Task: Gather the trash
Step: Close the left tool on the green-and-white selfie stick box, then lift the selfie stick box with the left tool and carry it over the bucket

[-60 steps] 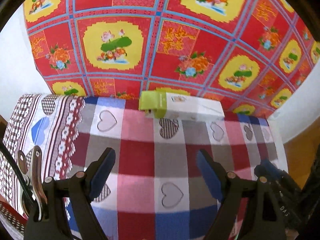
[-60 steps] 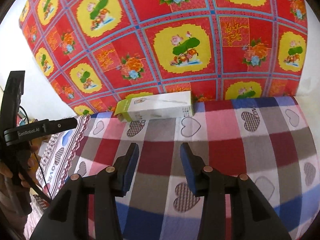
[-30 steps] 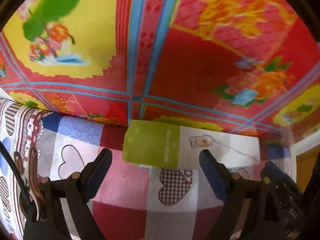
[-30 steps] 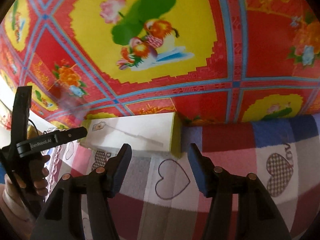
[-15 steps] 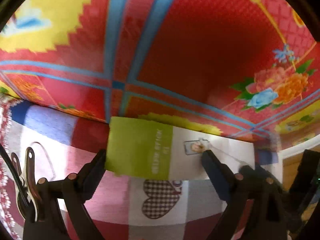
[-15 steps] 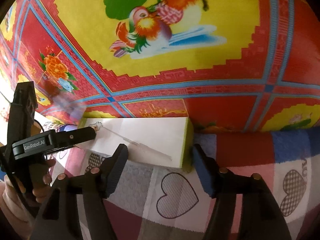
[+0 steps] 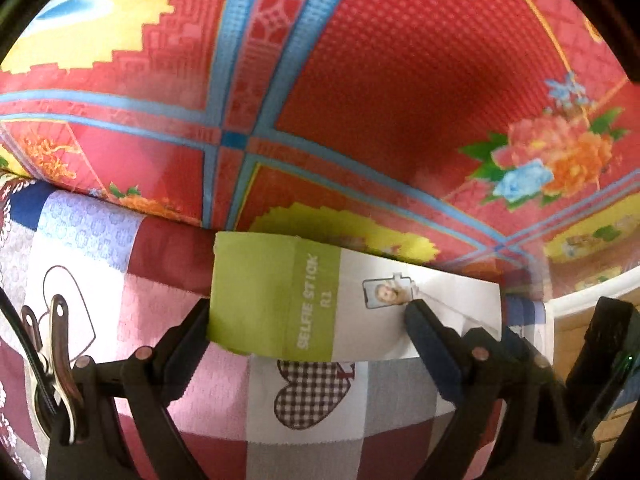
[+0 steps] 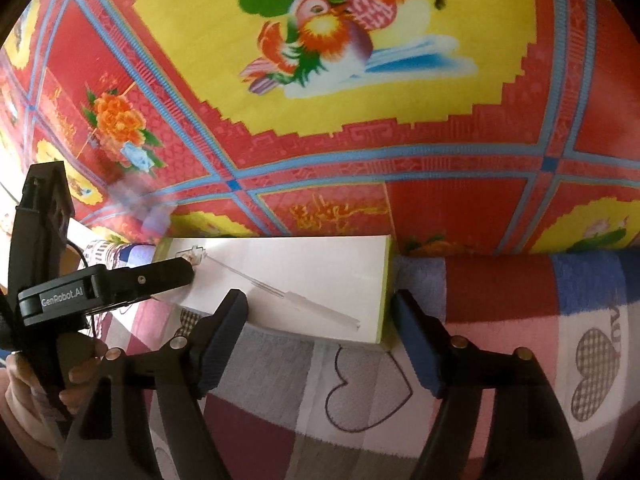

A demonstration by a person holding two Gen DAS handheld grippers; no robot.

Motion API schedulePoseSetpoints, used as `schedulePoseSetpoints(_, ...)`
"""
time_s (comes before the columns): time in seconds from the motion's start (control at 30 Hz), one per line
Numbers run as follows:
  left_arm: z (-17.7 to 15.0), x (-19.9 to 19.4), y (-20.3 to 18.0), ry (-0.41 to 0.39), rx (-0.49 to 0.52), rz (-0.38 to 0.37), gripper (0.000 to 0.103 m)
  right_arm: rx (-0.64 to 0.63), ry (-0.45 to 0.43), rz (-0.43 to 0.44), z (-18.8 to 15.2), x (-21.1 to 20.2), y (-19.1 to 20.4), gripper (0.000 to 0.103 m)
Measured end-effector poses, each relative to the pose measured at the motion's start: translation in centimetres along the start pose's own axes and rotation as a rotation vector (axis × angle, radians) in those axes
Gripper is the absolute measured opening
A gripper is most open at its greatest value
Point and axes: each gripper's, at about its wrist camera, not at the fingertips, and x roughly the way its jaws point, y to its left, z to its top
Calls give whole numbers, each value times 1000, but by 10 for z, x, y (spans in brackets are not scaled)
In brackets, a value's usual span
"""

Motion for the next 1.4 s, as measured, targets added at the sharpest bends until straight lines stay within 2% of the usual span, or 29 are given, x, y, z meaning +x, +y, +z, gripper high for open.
schedulePoseSetpoints(0.4,-31,-29,-18,-12,43,9,95,39,-20,-5,-29,-14,32,76)
schedulePoseSetpoints(0.8,-65,-71,-20,-23,81,-9,95,69,-71,-28,-67,-51,61,76)
schedulePoseSetpoints(0.87,-73,-80,-17,-22,92,-15,95,74,-80,-32,-74,-77,46,76)
schedulePoseSetpoints(1.4,-128,-132,-28,-17,191,-67,95,149,-182,-103,-152,-158,61,76)
